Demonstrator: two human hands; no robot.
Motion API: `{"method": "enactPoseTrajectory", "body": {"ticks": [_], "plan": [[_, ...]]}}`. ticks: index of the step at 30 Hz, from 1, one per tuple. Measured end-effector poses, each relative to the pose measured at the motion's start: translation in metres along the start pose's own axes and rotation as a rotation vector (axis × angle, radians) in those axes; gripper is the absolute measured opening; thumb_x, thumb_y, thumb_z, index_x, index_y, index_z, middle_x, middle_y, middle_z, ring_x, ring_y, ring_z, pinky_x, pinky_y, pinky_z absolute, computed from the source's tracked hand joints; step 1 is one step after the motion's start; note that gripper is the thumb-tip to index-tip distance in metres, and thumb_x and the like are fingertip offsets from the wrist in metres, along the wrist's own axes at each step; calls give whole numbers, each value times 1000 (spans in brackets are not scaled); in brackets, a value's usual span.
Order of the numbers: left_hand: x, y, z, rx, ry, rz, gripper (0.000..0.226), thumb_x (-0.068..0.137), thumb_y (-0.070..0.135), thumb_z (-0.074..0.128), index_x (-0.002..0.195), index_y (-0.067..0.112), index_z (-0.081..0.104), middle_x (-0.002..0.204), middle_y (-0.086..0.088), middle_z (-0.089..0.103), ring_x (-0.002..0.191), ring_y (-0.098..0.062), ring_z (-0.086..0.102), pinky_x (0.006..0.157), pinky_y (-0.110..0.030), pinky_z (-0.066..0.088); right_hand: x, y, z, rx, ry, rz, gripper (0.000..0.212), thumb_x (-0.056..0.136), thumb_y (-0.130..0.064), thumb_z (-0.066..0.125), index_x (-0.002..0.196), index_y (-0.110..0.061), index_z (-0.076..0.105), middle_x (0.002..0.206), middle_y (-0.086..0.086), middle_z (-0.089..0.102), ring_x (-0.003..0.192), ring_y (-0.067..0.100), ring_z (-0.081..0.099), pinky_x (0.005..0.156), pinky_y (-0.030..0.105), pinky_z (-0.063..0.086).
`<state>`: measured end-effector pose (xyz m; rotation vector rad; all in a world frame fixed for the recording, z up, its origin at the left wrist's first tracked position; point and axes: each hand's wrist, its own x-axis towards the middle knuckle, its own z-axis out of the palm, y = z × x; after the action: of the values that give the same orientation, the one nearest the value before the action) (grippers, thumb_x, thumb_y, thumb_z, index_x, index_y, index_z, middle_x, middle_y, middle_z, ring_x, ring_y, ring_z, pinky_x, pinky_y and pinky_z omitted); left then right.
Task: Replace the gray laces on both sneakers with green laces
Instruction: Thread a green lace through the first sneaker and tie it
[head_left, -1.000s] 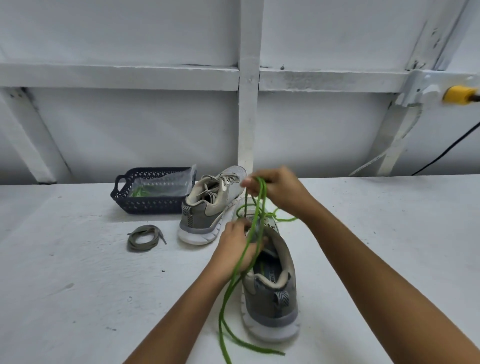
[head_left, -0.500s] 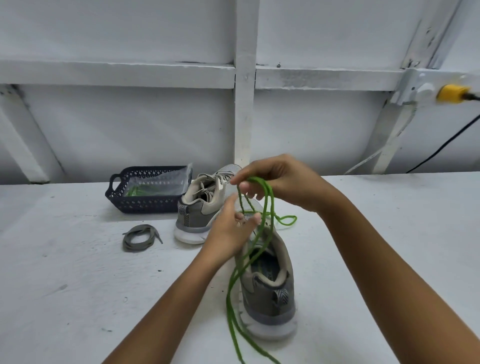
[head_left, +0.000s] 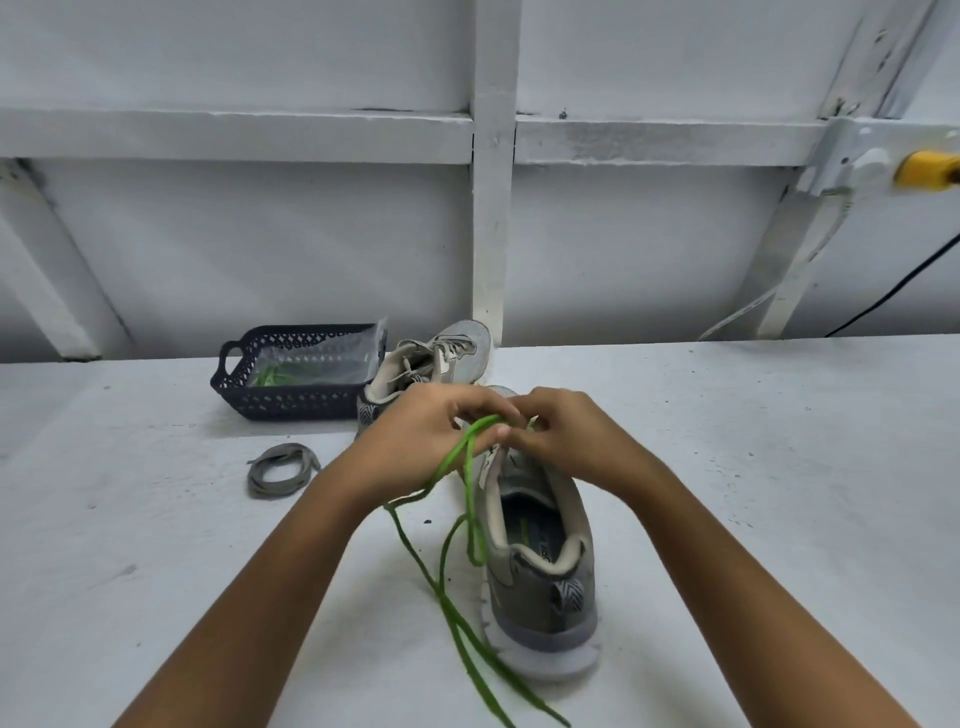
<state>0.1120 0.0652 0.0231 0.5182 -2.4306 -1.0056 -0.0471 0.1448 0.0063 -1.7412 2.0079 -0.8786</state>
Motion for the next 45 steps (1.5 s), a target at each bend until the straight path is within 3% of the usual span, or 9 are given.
{"method": "enactPoseTrajectory", "body": {"ticks": [4,8,11,17,21,28,33,40,45], "plan": [[5,8,-12,14,-181,-13,21,90,11,62,99,29,70,87,12,72,85,0,64,82,-22,51,-3,2,13,-90,107,-28,18,90,-17,59,96,-8,73,86,12,64,81,22,56,67,30,33],[29,-4,-15,23,-39,-112,22,92,8,51,99,26,63,84,7,69,82,-9,64,81,-27,50,-12,12,28,-167,233,-61,27,91,-11,54,112,-17,70,99,6,66,94,25,51,70,25,27],[57,-23,2,321,-79,-141,21,91,14,53,108,18,66,99,4,66,93,-10,60,75,-7,39,-16,19,38,-151,284,-47,31,91,-7,51,116,-17,67,108,3,66,99,28,49,75,25,29],[90,-45,37,599,-359,-169,28,86,23,58,110,9,63,111,-6,64,102,-21,56,74,-25,38,-14,28,43,-110,268,-63,33,89,-26,45,110,-17,69,98,7,67,91,29,52,70,24,26],[96,-50,45,621,-299,-194,13,85,15,53,93,8,61,99,-11,63,93,-26,56,73,-32,42,-13,28,44,-118,278,-67,36,87,-30,41,102,-17,71,95,5,68,87,28,54,69,23,27],[102,-45,20,-423,56,-494,26,88,5,47,63,11,48,56,-1,50,55,-16,46,50,-20,32,-15,28,45,-131,310,-44,21,96,-23,51,101,-14,69,92,6,66,88,25,51,68,23,26],[109,-32,-18,-981,295,-427,29,92,6,47,63,13,46,46,4,44,44,-9,42,47,-21,38,-16,27,46,-130,320,-49,23,97,-26,50,99,-14,69,91,6,66,86,25,51,66,21,23],[111,-31,-36,-732,375,-420,18,92,0,46,84,15,52,65,-1,45,56,-12,44,53,-26,42,-17,25,44,-116,326,-59,21,96,-25,52,99,-13,69,92,7,67,87,26,51,66,21,23],[102,-37,-30,103,234,-396,45,89,11,47,133,17,43,120,-13,47,93,-23,53,81,-33,46,-18,25,43,-124,328,-67,21,96,-23,52,97,-13,70,89,6,67,86,28,54,65,22,23]]}}
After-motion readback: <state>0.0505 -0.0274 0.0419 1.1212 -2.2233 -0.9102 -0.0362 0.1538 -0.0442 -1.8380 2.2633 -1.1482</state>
